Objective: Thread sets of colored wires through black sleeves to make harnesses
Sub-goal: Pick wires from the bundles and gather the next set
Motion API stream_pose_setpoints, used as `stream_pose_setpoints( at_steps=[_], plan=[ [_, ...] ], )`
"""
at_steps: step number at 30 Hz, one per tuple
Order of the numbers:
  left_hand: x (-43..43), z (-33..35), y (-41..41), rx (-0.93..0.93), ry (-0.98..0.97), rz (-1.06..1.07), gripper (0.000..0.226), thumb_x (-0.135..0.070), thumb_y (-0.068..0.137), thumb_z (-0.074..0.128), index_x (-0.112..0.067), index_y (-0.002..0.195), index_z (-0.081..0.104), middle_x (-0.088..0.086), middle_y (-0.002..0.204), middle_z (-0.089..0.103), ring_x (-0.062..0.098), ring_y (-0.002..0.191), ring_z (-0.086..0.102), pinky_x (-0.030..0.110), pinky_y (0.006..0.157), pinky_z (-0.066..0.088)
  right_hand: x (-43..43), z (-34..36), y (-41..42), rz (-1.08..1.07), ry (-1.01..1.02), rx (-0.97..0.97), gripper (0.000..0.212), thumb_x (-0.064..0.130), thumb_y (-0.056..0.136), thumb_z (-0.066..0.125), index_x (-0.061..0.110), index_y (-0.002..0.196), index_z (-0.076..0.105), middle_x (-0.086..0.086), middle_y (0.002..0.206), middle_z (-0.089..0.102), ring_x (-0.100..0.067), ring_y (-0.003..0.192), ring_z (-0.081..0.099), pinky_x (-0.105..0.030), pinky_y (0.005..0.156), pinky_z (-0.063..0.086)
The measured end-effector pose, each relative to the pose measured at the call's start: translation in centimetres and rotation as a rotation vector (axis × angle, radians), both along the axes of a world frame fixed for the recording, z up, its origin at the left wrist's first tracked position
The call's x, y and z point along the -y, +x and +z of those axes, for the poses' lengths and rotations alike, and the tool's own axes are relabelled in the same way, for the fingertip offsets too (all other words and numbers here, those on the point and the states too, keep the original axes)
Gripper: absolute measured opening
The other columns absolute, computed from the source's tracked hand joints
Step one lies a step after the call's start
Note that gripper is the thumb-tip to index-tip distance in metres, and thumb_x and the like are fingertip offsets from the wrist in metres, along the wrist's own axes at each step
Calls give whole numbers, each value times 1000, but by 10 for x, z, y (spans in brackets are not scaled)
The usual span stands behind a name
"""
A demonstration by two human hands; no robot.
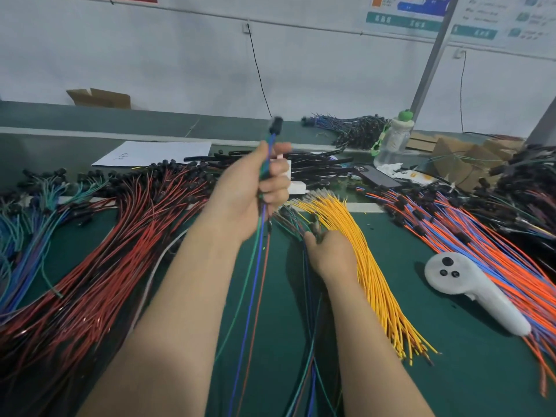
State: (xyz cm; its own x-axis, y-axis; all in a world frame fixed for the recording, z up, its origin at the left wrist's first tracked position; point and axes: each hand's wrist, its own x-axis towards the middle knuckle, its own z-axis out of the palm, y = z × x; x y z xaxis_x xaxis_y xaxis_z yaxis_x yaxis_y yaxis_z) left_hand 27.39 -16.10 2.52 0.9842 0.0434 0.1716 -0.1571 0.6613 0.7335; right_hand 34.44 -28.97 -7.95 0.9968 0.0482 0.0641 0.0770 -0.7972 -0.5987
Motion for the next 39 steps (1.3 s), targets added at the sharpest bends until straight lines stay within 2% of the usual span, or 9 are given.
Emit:
stream_pose_setpoints(
  at_steps=[5,8,11,16,23,29,34,36,39],
  plan=[
    [7,-43,18,-242,223,177,27,-17,102,35,-14,96,61,-7,77,62,5,69,54,19,63,40,1,6,-3,20,66,94,46,39,97,50,4,127,51,-16,129,50,-31,105,56,-31,78,40],
    [10,-72,19,-274,391,213,27,-15,102,37,-22,93,62,-9,95,63,7,90,54,24,71,38,1,17,-6,194,540,94,20,29,96,55,13,96,66,7,84,68,-8,79,63,-23,67,43],
    [13,-94,20,-274,332,170,23,-15,101,39,-18,103,63,-1,98,64,12,80,56,26,67,44,-2,18,-16,452,690,-168,19,19,95,57,13,78,64,11,51,56,-1,42,44,-14,46,38],
    [13,-109,19,-281,248,89,26,-15,102,36,-10,105,61,7,91,65,14,68,61,24,62,54,-7,9,-13,362,738,-220,13,7,94,57,8,82,61,-1,61,57,-5,47,52,-15,51,49],
    [52,-102,30,-302,676,297,26,-10,101,40,-15,102,65,6,80,62,17,66,55,29,68,51,5,8,-5,88,1070,-302,24,10,96,54,8,74,64,-4,55,52,-10,42,49,-20,43,45],
    [80,-93,28,-323,1134,612,27,-14,97,40,-7,100,66,13,102,67,33,96,59,31,73,44,15,4,1,11,689,63,22,26,91,64,6,84,57,-6,78,62,-14,69,56,-21,58,40],
    [73,-75,24,-309,1746,490,26,-10,97,38,-8,109,62,16,111,62,35,102,59,36,74,43,19,4,2,18,575,-11,27,23,92,62,7,70,64,-3,60,56,-13,57,46,-21,52,35],
    [74,-68,25,-251,1884,472,26,-6,95,40,-6,113,60,16,112,61,35,104,59,37,74,43,19,5,1,-27,757,-107,28,16,90,61,5,64,58,-4,53,51,-12,49,41,-19,47,34],
    [72,-62,28,-222,1723,428,19,-15,95,49,-7,109,58,17,106,64,36,98,61,33,74,46,21,6,2,-54,1315,-275,29,1,88,52,6,60,48,-3,47,40,-11,39,37,-19,45,31]
  ],
)
